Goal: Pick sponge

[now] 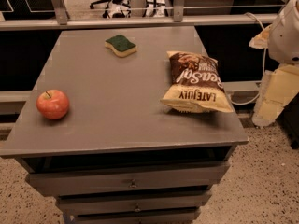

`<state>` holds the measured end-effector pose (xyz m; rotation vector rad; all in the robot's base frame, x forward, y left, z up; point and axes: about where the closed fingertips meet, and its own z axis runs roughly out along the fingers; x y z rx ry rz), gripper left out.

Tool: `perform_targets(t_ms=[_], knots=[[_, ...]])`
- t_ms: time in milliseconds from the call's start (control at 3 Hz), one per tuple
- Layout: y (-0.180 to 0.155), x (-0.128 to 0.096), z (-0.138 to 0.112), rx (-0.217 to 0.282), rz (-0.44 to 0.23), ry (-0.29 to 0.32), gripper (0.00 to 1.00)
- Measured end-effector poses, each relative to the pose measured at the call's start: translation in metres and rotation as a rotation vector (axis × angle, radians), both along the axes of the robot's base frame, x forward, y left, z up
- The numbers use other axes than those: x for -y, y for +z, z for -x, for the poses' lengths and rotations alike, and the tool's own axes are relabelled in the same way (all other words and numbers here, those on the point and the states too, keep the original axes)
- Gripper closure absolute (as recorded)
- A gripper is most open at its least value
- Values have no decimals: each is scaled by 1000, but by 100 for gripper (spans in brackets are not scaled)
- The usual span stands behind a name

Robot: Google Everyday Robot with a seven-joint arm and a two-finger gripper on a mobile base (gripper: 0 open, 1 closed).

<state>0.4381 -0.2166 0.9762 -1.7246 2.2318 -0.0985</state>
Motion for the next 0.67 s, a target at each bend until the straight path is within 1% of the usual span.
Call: perform_targets(t_ms=[333,667], knots=[[0,0,0,0,0,0,0],[2,-5,-5,27,-59,-16,0]])
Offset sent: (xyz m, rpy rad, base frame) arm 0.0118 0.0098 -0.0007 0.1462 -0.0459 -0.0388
